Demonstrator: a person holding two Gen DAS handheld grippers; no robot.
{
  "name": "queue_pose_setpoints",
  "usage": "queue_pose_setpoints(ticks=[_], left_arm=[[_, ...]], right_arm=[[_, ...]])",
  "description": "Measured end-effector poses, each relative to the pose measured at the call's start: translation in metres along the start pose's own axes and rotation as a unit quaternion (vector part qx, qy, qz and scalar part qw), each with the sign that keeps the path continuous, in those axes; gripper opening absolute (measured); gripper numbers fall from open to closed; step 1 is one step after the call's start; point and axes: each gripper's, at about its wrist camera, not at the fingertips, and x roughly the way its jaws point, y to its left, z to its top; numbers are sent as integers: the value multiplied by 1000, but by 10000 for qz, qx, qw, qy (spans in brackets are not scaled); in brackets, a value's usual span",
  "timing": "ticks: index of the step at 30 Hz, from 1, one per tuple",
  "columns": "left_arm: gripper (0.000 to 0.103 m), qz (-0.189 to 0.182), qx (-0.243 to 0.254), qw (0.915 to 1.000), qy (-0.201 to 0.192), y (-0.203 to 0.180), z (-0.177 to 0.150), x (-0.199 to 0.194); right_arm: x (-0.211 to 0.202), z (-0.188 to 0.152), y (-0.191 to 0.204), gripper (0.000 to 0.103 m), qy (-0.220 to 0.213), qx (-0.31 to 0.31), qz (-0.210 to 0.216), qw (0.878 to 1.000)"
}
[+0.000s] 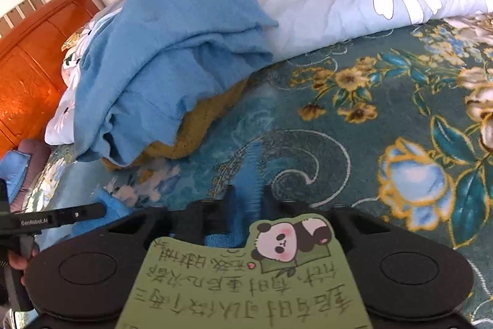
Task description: Fold clothes
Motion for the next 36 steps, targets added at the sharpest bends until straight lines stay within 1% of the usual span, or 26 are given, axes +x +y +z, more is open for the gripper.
queue_pose_setpoints(ticks=[2,4,5,6,8,9,12,14,15,16,17,18,19,20,21,23,24,25,27,28,29,31,32,34,36], left_arm=[[8,71,106,9991,-404,-7,3,-12],[8,50,93,9962,-859,-11,8,-26],[8,58,90,9955,-944,-12,11,-27],[8,96,112,9956,-923,-13,14,-24],[8,281,150,9965,-777,-13,14,-13],[8,333,109,9969,-701,-12,13,-8],[9,460,-105,9977,-488,-6,8,6],[12,466,-261,9975,-470,-5,7,4],[15,467,-335,9973,-466,-4,6,2],[24,516,-294,9970,-491,-6,7,-3],[29,575,-230,9967,-521,-9,7,-9],[32,602,-158,9963,-585,-13,7,-17],[42,574,-91,9960,-672,-18,6,-28],[48,536,-25,9956,-762,-24,5,-39],[50,468,53,9953,-843,-30,1,-51],[63,321,215,9943,-998,-42,-6,-74],[66,239,273,9938,-1051,-49,-12,-85],[69,155,327,9933,-1098,-56,-18,-95],[70,-31,386,9925,-1158,-71,-35,-112],[71,-126,403,9924,-1159,-77,-46,-119],[74,-221,419,9921,-1160,-83,-56,-126],[79,-410,468,9915,-1145,-94,-79,-136],[79,-491,488,9910,-1143,-100,-90,-140],[82,-618,509,9909,-1081,-109,-113,-146],[84,-685,462,9916,-996,-115,-134,-152]], right_arm=[[-5,0,5,10,-131,-212,-70,9997],[-18,2,10,9,-481,-437,-189,9977],[-26,4,11,9,-683,-455,-195,9964],[-31,6,11,9,-834,-466,-246,9951],[-29,7,14,9,-880,-616,-463,9931],[-25,7,14,9,-817,-643,-535,9931],[-10,2,9,10,-609,-493,-560,9953],[-7,0,6,15,-552,-415,-565,9960],[-9,0,5,16,-564,-398,-572,9960],[-12,1,5,20,-599,-393,-585,9957],[-17,1,6,25,-647,-398,-589,9954],[-24,2,7,26,-716,-405,-593,9948],[-33,4,8,27,-792,-396,-599,9943],[-43,4,8,27,-870,-375,-596,9937],[-56,3,9,27,-939,-374,-598,9931],[-84,-1,12,27,-1053,-420,-630,9916],[-99,-6,15,27,-1084,-470,-654,9908],[-116,-13,18,27,-1107,-526,-671,9902],[-150,-32,24,29,-1124,-657,-738,9887],[-166,-44,28,32,-1106,-734,-765,9882],[-182,-60,33,34,-1093,-785,-804,9876],[-208,-96,39,35,-967,-815,-863,9882],[-219,-117,43,36,-906,-821,-895,9885],[-231,-160,51,36,-751,-849,-951,9890],[-234,-200,62,36,-516,-843,-932,9907]])
